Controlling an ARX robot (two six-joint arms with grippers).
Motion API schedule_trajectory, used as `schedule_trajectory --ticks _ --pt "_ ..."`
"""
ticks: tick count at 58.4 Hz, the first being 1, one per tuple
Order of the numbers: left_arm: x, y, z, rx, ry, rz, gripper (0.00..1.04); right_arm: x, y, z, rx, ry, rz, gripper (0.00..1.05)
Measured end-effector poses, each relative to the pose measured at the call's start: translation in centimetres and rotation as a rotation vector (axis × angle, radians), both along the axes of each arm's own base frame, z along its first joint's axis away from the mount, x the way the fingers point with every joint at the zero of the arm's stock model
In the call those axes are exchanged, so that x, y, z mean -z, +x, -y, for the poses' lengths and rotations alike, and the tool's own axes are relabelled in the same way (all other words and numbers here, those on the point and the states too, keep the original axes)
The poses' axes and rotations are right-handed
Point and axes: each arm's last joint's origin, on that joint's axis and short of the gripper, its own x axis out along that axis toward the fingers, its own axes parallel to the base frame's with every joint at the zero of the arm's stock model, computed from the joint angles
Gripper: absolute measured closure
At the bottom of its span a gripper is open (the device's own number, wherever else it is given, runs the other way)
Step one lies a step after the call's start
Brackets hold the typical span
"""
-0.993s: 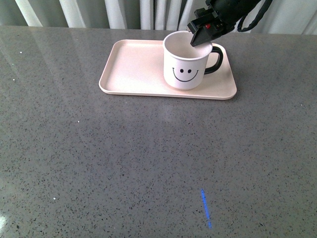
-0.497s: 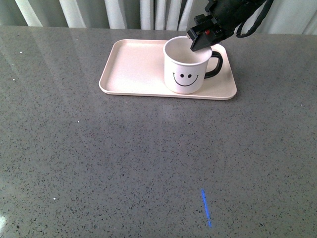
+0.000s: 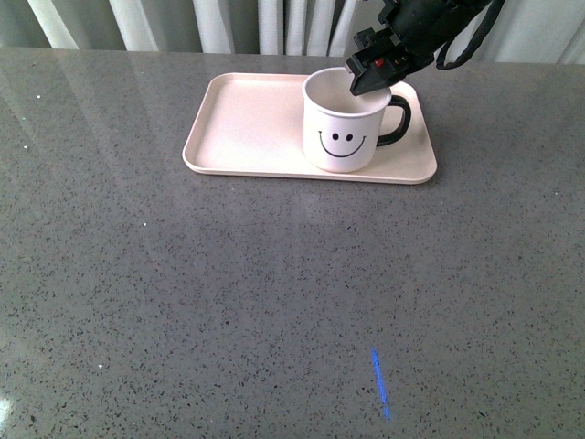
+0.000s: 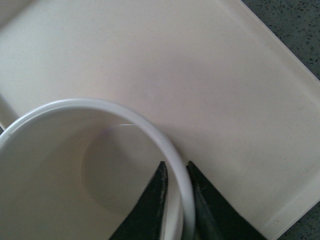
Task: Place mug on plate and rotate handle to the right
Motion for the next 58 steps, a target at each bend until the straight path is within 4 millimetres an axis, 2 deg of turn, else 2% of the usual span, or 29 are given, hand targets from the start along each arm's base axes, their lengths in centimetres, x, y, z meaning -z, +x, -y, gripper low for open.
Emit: schedule_trajectory --ticks 12,28,34,40,48,53,58 --pt "0.0 0.0 0.0 0.0 0.0 0.0 0.09 0.2 0.0 0.0 -0.007 0.0 -0.002 0.47" --pt "0.0 0.0 0.0 0.0 0.0 0.0 0.09 -0.2 0.1 0.1 -0.014 0.008 0.005 0.08" --pt "0.0 0.0 0.0 0.0 0.0 0.0 0.09 -1.3 0.3 0.3 -0.015 0.033 0.049 0.09" --pt "0.0 0.0 0.0 0.0 0.0 0.0 0.09 -3.7 -0.2 0.5 -0.017 0.08 0.125 0.09" --pt "0.0 0.0 0.0 0.0 0.0 0.0 0.09 -7.9 -3.0 0.6 -0.068 0.185 0.239 0.09" --pt "0.0 0.0 0.0 0.0 0.0 0.0 0.09 -9.4 -4.5 0.7 -0.077 0.21 0.277 0.09" --pt "0.0 0.0 0.0 0.0 0.0 0.0 0.09 -9.5 -5.6 0.8 0.272 0.155 0.59 0.24"
